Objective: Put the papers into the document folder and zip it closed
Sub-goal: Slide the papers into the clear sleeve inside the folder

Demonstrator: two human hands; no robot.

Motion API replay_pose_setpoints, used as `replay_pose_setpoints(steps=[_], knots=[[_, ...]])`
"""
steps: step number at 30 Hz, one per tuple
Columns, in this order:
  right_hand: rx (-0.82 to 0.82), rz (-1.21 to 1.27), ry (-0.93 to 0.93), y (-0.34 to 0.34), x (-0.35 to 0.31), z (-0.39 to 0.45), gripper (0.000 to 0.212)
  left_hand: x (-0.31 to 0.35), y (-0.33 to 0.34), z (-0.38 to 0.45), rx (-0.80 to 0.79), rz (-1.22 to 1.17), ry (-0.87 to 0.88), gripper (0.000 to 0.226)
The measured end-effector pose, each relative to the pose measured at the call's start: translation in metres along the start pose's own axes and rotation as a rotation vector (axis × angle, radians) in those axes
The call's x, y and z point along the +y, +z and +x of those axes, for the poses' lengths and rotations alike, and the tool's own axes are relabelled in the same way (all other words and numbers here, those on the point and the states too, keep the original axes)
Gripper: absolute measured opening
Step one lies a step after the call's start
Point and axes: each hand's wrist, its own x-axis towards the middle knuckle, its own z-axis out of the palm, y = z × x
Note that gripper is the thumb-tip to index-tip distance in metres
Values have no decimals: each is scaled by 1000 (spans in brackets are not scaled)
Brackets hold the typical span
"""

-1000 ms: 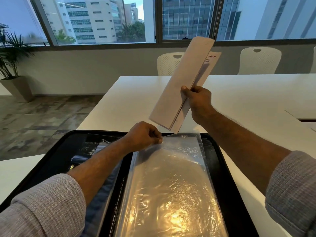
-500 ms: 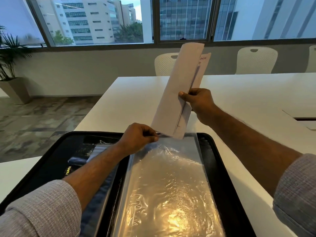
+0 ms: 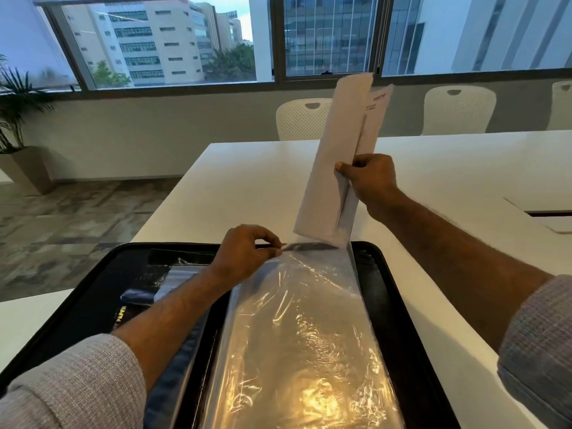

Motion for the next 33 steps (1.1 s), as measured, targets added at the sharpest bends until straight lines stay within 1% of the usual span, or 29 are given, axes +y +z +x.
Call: replay_pose_setpoints(steps=[2, 5, 7, 9, 13, 15, 19, 22, 27, 28, 31, 33], knots=[[75, 49, -15, 1, -4, 1, 14, -1, 1, -1, 13, 65, 37, 10], [171, 134, -30, 5, -11, 1, 15, -2, 1, -1, -35, 30, -4, 11], [194, 192, -28, 9, -13, 0, 9, -2, 2, 0, -80, 34, -17, 10], [182, 243, -9, 13, -15, -2, 9, -1, 3, -1, -125, 24, -27, 9], [120, 249, 10, 21, -14, -9, 8, 2, 2, -1, -214, 1, -85, 11], [88, 206, -7, 24, -10, -12, 16, 3, 0, -1, -245, -16, -120, 11], [15, 109, -67, 30, -2, -20, 24, 3, -2, -2, -262, -81, -147, 13], [-67, 101, -58, 32, 2, -22, 26, 0, -1, -3, -213, -82, -117, 13], [-156, 83, -33, 26, 0, -11, 16, -6, 0, -3, -37, -67, -96, 14], [-168, 80, -26, 24, -1, -9, 16, -7, 0, -3, -22, -80, -101, 15], [-236, 47, -1, 19, 0, -5, 18, -8, 1, -1, -42, -116, -108, 15], [-297, 0, -10, 16, 1, -4, 14, -7, 2, -1, -47, -100, -129, 15]])
